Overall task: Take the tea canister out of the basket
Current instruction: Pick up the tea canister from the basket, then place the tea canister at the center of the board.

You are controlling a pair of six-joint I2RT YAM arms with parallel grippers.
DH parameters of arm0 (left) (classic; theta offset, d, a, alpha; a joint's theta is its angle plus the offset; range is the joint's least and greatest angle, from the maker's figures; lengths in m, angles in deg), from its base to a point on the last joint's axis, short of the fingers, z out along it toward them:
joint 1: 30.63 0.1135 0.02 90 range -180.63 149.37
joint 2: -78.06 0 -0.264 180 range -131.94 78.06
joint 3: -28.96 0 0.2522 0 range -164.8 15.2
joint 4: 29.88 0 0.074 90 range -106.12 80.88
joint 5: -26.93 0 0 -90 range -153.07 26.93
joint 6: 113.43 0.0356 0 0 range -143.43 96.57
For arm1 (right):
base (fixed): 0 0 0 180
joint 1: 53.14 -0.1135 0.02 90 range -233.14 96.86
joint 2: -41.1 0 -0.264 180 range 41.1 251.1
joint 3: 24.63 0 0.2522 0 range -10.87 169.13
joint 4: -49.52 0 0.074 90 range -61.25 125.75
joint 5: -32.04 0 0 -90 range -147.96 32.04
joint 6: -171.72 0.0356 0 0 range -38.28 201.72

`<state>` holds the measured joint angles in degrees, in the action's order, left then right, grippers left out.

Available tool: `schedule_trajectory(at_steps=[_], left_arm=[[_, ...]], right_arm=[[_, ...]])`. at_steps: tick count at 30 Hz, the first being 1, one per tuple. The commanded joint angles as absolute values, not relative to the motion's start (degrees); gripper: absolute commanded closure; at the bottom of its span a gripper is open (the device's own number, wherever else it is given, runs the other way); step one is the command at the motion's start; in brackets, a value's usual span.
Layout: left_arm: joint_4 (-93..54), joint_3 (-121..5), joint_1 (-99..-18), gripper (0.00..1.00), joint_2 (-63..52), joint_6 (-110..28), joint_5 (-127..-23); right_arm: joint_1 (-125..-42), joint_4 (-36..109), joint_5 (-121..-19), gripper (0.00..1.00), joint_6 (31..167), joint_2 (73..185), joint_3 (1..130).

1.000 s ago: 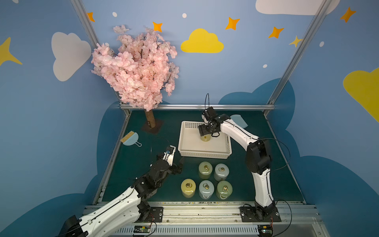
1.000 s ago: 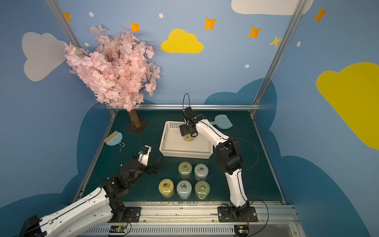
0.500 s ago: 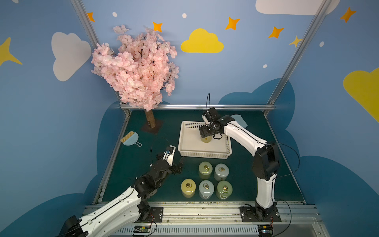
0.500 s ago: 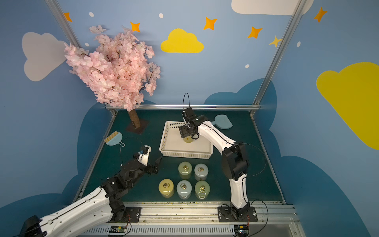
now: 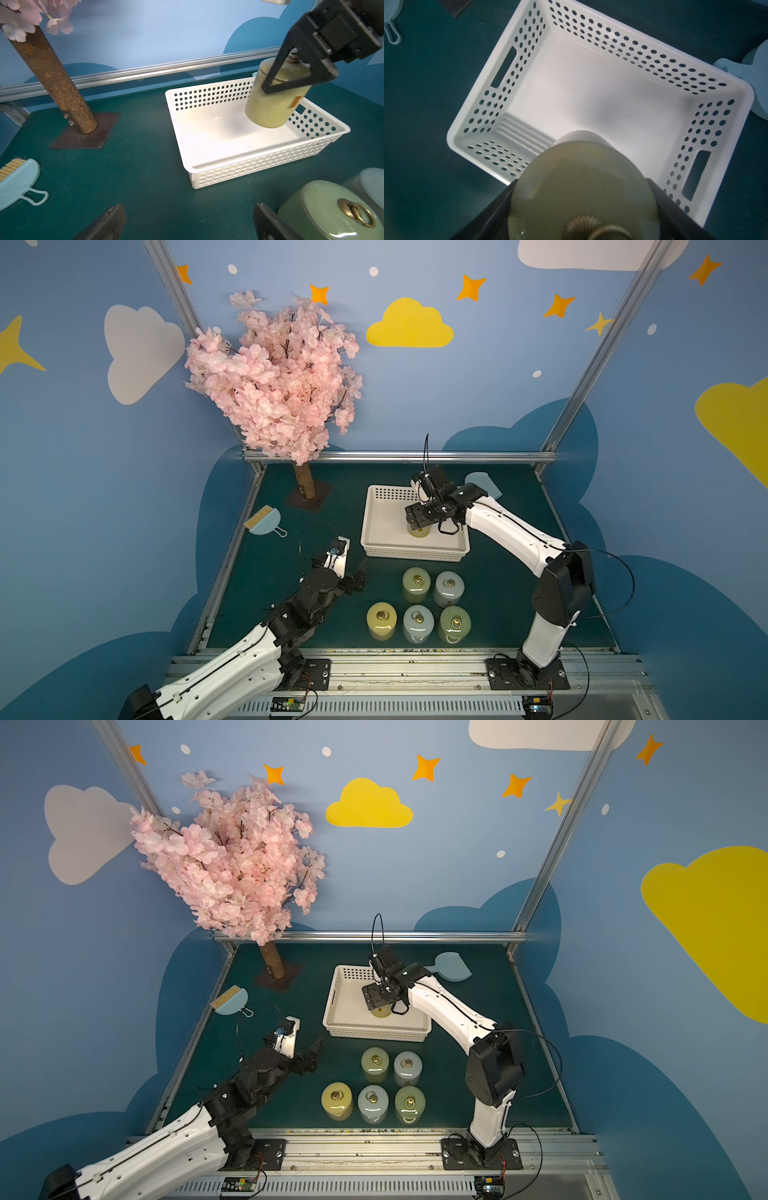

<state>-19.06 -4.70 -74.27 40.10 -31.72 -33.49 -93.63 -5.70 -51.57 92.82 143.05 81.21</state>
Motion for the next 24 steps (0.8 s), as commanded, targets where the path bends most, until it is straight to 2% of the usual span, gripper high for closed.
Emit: schedule_trajectory(at_steps=[1,10,24], left_arm=[[-19.28,-3.96,-74.1,0.0,42.86,-32.57,-30.7],[-20.86,-0.57,-74.04,0.0,50.24,-31.17,-29.79],[-20.95,-0.1,-73.96,0.0,50.72,-30.81,-27.97]], right_arm=[[-95.09,-0.41,-53.01,0.34,92.57,137.02,79.7],[-99.03,1.09,-53.64,0.34,93.32,130.73,73.5],[-106.49,2.37,-51.5,0.34,93.49,129.2,71.06]])
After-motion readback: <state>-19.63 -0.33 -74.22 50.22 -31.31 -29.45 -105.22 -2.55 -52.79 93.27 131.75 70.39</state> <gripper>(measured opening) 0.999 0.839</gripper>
